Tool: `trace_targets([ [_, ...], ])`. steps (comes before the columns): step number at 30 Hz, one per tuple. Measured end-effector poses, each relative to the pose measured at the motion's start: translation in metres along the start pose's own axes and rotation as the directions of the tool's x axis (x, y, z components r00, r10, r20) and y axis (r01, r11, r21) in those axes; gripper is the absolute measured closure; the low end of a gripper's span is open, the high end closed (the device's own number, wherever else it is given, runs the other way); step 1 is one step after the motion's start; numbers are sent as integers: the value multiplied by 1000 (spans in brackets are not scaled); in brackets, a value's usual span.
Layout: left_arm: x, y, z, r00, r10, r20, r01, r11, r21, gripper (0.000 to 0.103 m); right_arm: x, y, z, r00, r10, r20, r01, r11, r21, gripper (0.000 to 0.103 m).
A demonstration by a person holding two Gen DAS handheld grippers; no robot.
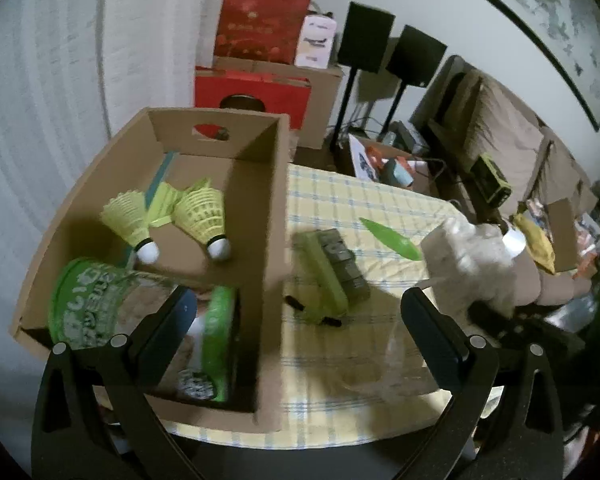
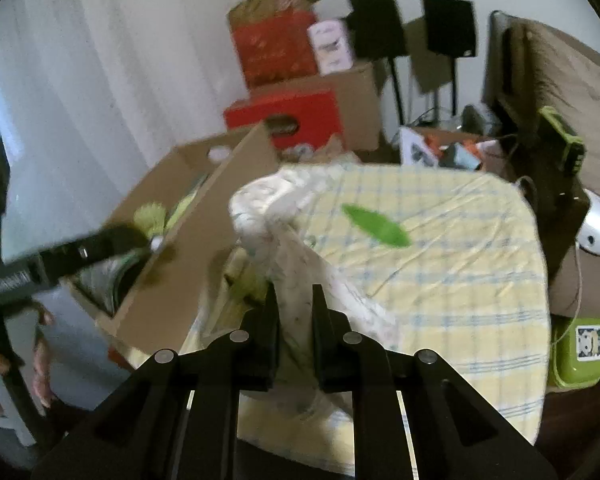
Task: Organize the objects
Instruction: 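Move the left tool toward the green leaf-shaped scoop while the right gripper holds the cloth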
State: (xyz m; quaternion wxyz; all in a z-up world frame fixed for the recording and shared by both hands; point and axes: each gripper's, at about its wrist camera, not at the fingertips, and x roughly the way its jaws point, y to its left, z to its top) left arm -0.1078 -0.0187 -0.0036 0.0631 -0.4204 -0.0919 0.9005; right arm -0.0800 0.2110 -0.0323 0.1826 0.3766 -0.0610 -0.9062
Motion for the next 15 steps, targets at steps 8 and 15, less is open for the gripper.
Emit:
trace_targets([
  [8, 26, -36, 11, 996, -55, -63, 58, 997, 48, 1, -33, -34, 12, 996, -51, 66, 46, 996, 75, 90],
  [15, 61, -73, 23, 991, -60, -118, 71, 993, 91, 1, -47, -57, 7, 993, -93, 76, 84, 990, 114, 90],
])
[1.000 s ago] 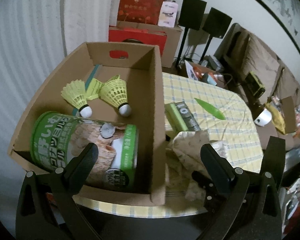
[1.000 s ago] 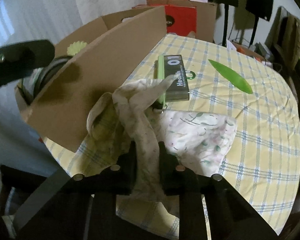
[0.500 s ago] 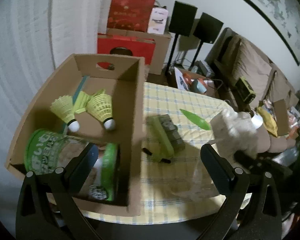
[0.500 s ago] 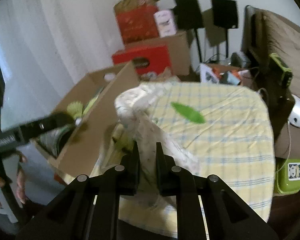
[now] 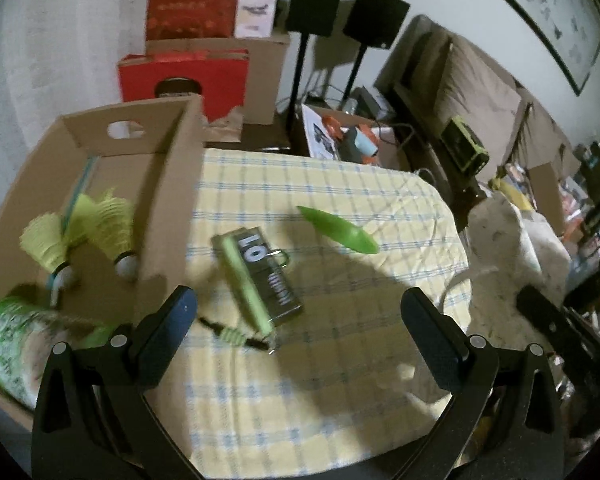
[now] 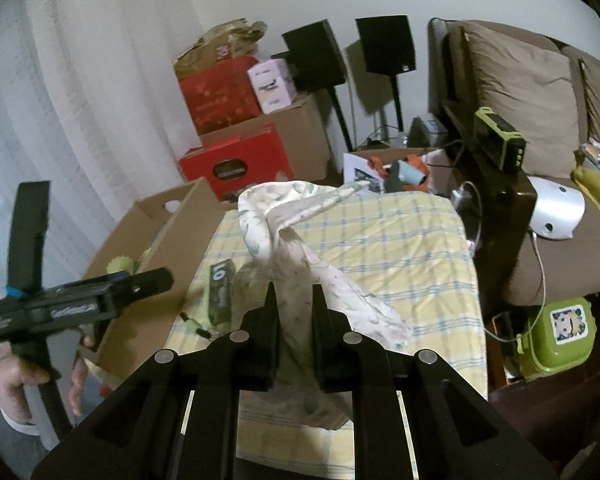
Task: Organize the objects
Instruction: 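Move the left tool toward the green leaf-shaped scoop while the right gripper holds the cloth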
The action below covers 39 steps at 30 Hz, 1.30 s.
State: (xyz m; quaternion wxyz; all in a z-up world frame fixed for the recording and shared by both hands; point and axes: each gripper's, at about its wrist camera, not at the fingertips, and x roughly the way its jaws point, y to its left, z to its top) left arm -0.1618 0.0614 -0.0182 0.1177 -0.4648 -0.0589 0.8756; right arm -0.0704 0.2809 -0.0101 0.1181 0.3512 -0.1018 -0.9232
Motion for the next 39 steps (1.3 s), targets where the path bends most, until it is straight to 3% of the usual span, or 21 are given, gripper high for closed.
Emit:
trace_targets([
  [11, 75, -39, 34, 996, 29, -89, -26, 999, 34, 5, 1, -29, -5, 999, -51, -7, 52, 998, 24, 90],
  [18, 127, -50, 46, 981, 42, -191, -38, 999, 25, 9, 3, -44, -7, 998, -58, -16, 58, 997, 47, 90],
  [22, 149, -55, 50, 972, 50, -231, -46, 999, 22, 16, 4, -50, -8, 998, -63, -18, 64, 996, 58, 90],
  [26, 165, -60, 53, 964, 53, -261, -50, 999, 18, 19, 4, -57, -9, 998, -68, -18, 69, 995, 69, 90],
  [30, 180, -61, 54, 956, 59, -287, -65, 998, -11, 30, 6, -60, -10, 997, -72, -24, 74, 995, 72, 90],
  [39, 192, -66, 57, 959, 44, -280, -64, 996, -60, 30, 12, -62, -13, 997, -71, -35, 74, 995, 72, 90],
])
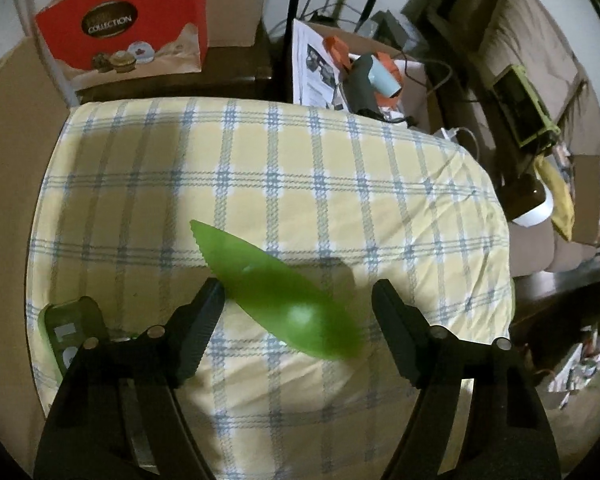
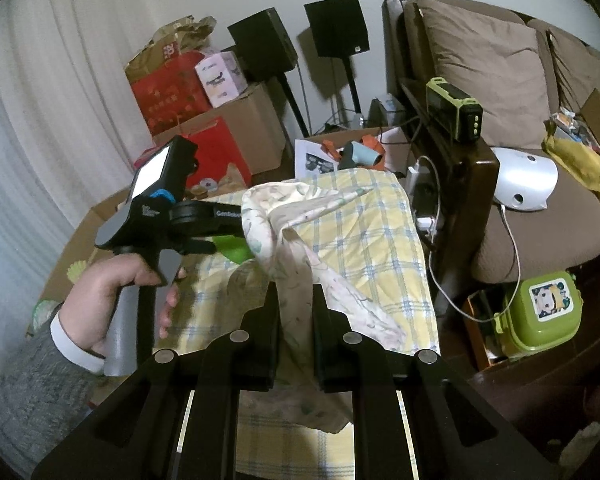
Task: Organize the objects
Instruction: 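Move the left tool toward the green leaf-shaped scoop while the right gripper holds the cloth, then grasp the green leaf-shaped scoop with the left gripper and lift it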
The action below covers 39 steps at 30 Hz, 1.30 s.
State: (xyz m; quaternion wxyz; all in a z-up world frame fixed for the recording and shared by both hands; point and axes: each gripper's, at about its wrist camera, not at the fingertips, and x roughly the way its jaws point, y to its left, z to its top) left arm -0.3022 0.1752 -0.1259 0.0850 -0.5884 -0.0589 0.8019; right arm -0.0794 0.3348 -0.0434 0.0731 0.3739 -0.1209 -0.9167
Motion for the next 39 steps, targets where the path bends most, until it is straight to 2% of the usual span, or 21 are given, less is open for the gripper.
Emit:
trace_targets([
  [3, 1, -8, -2, 1000, 12, 19, -13, 999, 35, 33, 1, 1, -1, 1000, 0, -4, 0, 1000, -2, 90],
  [7, 0, -20, -8, 998, 30, 52, -36, 994, 106, 55, 2, 1, -1, 1000, -3, -6, 3, 1000, -1, 90],
  [10, 0, -26, -12, 997, 40, 66, -49, 988, 145, 62, 3, 1, -1, 1000, -1, -7, 1, 1000, 4, 90],
  [11, -1, -26, -13, 997, 38, 68, -48, 988, 147, 67, 3, 2, -2, 1000, -1, -8, 1, 1000, 4, 90],
  [12, -1, -25, -13, 997, 34, 69, -44, 988, 146, 75, 3, 2, -2, 1000, -2, -8, 2, 1000, 4, 90],
  [13, -3, -23, -13, 997, 29, 73, -39, 989, 140, 87, 3, 2, -2, 1000, -2, -8, 2, 1000, 3, 90],
  [14, -4, -22, -13, 997, 28, 73, -38, 990, 136, 93, 3, 2, -2, 1000, -1, -9, 1, 1000, 2, 90],
  [19, -3, -15, -17, 999, -15, 47, 9, 991, 134, 93, 4, 4, -2, 1000, -4, -11, 4, 1000, -2, 90],
  [23, -5, -10, -18, 998, -61, 18, 59, 994, 92, 93, 4, 4, -3, 1000, -5, -12, 5, 1000, 5, 90],
  [24, -5, -8, -18, 997, -71, 15, 69, 994, 79, 89, 3, 4, -3, 1000, -5, -12, 5, 1000, 7, 90],
  [28, -11, -8, -25, 994, -110, 18, 110, 993, 46, 60, 0, 1, -2, 1000, -11, -5, 11, 1000, 10, 90],
  [30, -15, -11, -29, 993, -118, 29, 116, 992, 51, 53, -2, 0, -2, 1000, -12, 1, 12, 1000, 16, 90],
  [34, -10, -25, -39, 998, -61, 27, 58, 993, 102, 52, -3, -3, -2, 1000, -15, 2, 15, 1000, 22, 90],
  [39, -8, -45, -54, 994, 41, 98, -60, 979, 193, 52, -4, -3, -2, 1000, -22, 0, 22, 1000, 20, 90],
])
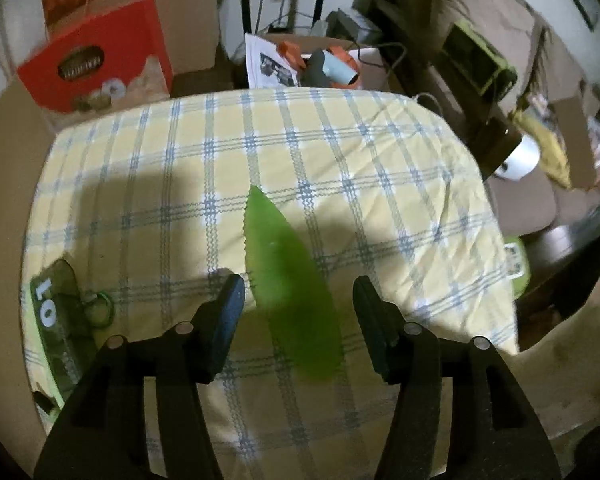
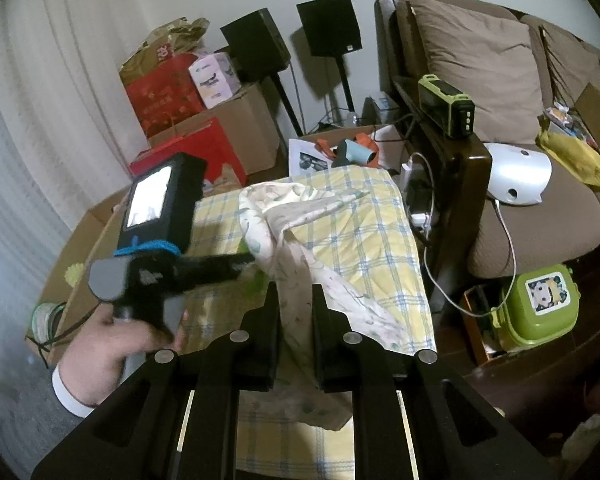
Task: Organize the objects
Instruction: 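Grasp the green leaf-shaped scoop with the left gripper and lift it, then carry the green scoop over the box with the left gripper while the right carries the cloth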
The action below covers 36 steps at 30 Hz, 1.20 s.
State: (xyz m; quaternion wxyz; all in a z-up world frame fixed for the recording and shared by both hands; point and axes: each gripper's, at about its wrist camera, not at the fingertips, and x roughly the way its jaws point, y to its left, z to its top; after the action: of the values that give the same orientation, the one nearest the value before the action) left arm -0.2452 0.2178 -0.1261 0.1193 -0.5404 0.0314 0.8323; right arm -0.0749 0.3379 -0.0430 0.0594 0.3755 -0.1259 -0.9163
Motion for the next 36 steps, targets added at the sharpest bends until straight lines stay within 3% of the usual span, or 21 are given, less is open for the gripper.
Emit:
trace_targets([
  [3, -1, -9, -6, 999, 35, 40, -38, 997, 65, 71, 0, -1, 0, 1000, -2, -3, 2, 1000, 5, 90],
  [10, -7, 6, -6, 999, -36, 20, 36, 999, 22, 72, -1, 0, 0, 1000, -1, 0, 1, 1000, -2, 90],
  [16, -34, 22, -5, 996, -58, 68, 58, 998, 5, 72, -1, 9, 7, 1000, 2, 16, -2, 1000, -21, 90],
  [27, -96, 46, -11, 983, -56, 175, 58, 998, -6, 72, 1, 33, 31, 998, 7, 61, -3, 998, -57, 90],
  [36, -135, 72, -21, 964, -14, 264, 25, 999, -37, 72, 9, 57, 45, 998, 9, 69, -3, 996, -89, 90],
])
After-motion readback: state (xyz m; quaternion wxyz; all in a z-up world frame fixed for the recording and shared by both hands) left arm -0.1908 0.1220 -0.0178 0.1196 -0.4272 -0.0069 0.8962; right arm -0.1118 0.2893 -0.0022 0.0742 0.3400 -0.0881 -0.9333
